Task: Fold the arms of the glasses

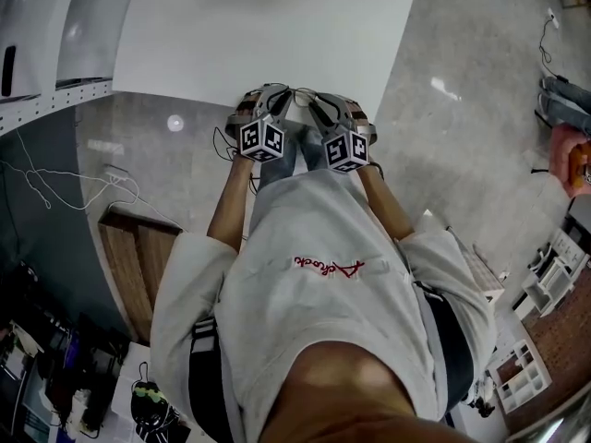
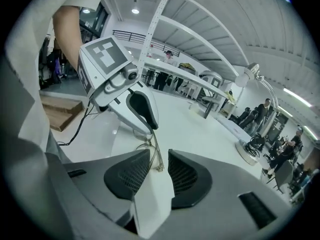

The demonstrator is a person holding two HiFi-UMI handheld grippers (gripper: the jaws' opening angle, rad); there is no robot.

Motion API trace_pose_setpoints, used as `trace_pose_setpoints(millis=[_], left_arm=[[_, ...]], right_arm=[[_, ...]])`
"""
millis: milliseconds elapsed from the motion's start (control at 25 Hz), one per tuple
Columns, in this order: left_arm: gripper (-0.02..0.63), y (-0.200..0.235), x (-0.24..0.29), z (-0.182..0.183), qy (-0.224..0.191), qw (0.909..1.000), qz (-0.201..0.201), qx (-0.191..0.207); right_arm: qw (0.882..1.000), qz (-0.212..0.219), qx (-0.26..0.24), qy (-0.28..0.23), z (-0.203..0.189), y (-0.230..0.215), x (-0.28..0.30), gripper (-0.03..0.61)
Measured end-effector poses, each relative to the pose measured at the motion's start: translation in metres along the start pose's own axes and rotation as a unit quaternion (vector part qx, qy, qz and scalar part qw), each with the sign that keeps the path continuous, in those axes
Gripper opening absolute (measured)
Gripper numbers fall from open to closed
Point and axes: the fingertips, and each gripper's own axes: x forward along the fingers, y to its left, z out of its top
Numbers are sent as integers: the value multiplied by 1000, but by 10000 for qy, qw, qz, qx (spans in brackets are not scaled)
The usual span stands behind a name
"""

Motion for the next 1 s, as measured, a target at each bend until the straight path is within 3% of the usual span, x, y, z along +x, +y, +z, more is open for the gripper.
trace_pose_setpoints(millis=[240,600,720,840,1000], left_arm=[[88,3,-2,5,-47,10000,-35,-10],[94,17,-20,20,-267,9985,344,-321],[91,23,-29,26,-380,9962,549,-552],[39,24,-39,35,-510,9939,702,-684],[29,19,-51,49,-701,9902,794,-914]], right_arm=[[9996,-177,208,-41,-1,-3,-7,115],[9988,-310,220,-297,18,-15,-12,109],[9982,-369,221,-417,25,-18,-17,68],[9975,-398,183,-554,33,-20,-24,4],[9966,-326,70,-751,42,-17,-33,2]])
